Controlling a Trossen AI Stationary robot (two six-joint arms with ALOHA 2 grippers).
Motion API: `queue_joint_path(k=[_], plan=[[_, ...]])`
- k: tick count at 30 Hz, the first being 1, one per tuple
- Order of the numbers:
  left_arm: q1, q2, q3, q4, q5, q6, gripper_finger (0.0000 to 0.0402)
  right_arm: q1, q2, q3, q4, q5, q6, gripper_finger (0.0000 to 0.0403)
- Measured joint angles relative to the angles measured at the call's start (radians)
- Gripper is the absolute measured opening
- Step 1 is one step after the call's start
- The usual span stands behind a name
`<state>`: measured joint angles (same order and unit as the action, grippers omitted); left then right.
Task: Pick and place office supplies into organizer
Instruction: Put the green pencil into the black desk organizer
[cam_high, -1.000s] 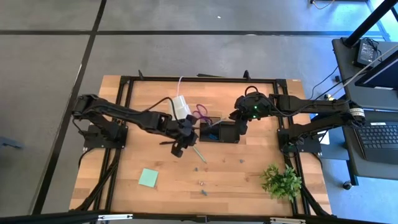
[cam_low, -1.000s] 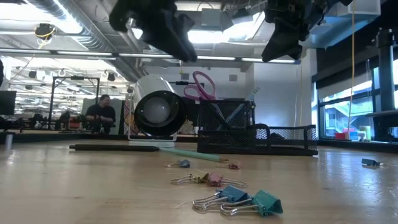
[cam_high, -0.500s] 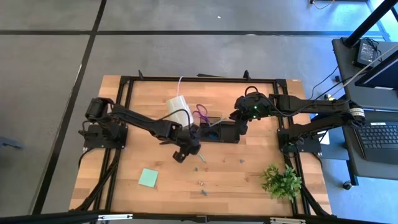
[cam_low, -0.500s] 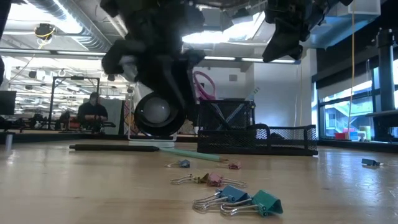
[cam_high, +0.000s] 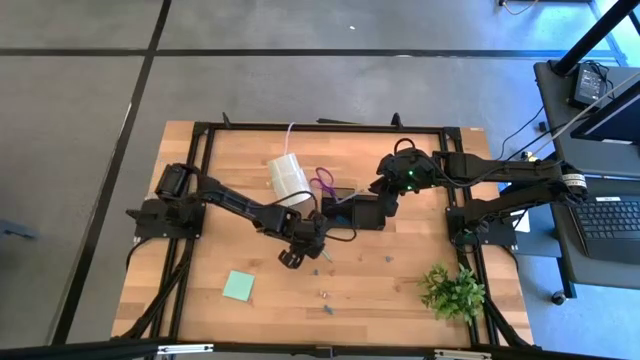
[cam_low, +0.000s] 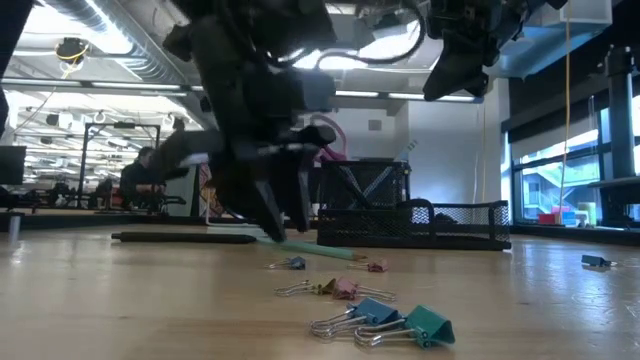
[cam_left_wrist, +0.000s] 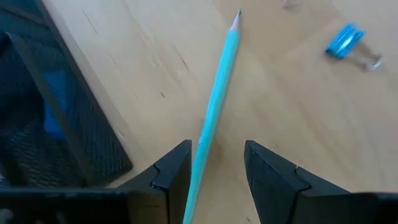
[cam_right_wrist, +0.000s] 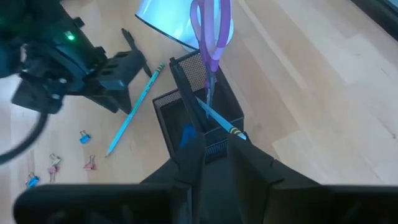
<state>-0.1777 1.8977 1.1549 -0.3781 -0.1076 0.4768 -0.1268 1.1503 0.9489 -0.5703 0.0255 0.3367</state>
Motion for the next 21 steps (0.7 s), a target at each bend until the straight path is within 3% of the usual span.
queue_joint_path(k=[10,21], plan=[[0.006,0.031,0.003,0.009,0.026,-0.036,0.014,0.0,0.0,0.0,-0.001,-0.001,0.0,0.0075],[0.013,0.033,0.002,-0.013,0.072,-0.101,0.0105,0.0,0.0,0.0,0.0,-0.001,0.0,0.0075]])
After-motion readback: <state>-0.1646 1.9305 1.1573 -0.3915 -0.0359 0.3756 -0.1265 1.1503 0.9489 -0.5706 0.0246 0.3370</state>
